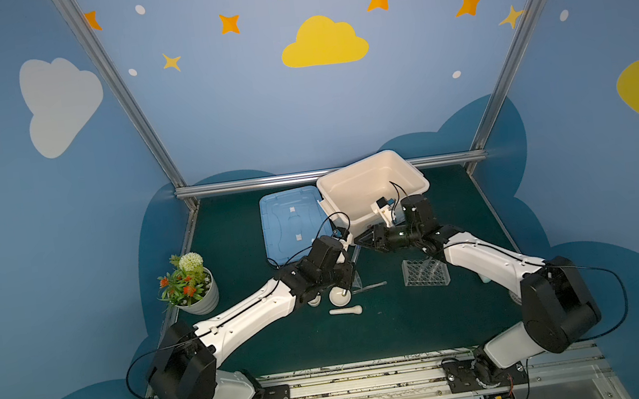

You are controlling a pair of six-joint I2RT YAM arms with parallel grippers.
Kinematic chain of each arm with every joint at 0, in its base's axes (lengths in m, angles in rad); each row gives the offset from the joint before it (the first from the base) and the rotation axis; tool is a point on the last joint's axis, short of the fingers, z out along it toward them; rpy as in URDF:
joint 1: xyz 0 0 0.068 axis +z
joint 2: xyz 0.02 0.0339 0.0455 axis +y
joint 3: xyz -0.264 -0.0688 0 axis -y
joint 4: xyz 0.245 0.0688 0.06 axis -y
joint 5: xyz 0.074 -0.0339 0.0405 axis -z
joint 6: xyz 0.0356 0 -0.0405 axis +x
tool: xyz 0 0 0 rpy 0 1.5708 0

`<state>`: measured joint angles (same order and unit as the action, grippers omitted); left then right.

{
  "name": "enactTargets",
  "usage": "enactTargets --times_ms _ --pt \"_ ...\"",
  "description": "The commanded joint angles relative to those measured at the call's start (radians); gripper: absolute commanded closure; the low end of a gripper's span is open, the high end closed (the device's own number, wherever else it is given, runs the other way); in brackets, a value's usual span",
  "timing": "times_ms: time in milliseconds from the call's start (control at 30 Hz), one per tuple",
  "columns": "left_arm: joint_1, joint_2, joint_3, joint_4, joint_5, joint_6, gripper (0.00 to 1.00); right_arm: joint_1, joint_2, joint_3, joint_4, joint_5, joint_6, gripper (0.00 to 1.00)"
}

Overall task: Organize the chemistry lab equipment
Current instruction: 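Grasp the tube's blue cap with the right gripper above the left gripper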

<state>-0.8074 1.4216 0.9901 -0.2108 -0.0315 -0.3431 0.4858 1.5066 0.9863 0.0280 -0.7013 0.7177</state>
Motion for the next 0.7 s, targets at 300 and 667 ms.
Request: enactTargets --times_ms 300,667 --pt "-0.001 0.019 0.039 0.024 0.013 0.011 0.90 -0.003 -0.003 -0.011 0.005 -0.026 -0.017 0.69" --pt "-0.003 0.021 0.033 0.016 0.018 0.018 0.90 -0.005 -0.022 -0.024 0.008 -0.010 -0.026 0.85"
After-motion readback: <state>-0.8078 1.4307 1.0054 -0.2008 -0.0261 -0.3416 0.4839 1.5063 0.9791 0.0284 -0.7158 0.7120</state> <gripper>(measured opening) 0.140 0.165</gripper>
